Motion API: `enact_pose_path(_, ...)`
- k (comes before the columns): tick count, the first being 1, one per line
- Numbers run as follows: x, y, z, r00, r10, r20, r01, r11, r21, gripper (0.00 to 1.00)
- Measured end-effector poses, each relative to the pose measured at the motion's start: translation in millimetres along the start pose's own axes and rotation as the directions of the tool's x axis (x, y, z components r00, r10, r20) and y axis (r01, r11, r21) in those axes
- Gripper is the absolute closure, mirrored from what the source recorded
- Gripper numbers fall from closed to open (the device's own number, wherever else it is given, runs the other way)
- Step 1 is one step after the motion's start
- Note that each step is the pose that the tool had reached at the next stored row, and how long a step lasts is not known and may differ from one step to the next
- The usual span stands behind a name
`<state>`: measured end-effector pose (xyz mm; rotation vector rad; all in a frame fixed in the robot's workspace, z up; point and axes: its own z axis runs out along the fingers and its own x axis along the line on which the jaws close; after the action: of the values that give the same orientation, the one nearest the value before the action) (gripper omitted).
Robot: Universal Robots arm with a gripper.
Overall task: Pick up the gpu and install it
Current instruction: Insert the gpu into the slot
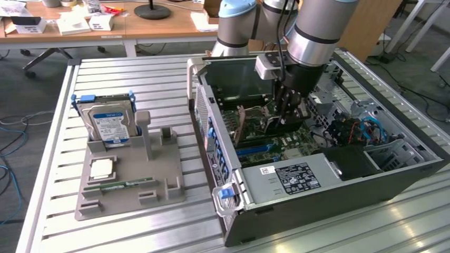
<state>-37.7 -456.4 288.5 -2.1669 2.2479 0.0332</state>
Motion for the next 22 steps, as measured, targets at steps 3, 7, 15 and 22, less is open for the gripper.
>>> enact_pose_path(3, 1.4, -0.1, 0.0, 1.0, 0.0, 0.0, 0.0, 1.0, 0.0, 0.73)
enact_pose_path(7, 2.7, -0.1, -0.1, 1.0, 0.0, 0.0001, 0.0, 1.0, 0.0, 0.73)
enact_pose_path(15, 3.0, 4.0, -0.1, 1.0, 0.0, 0.0, 0.0, 1.0, 0.0005, 0.73)
enact_pose_path(22, 3.4, 4.5, -0.1, 1.0, 0.0, 0.0, 0.0, 1.0, 0.0005, 0.73)
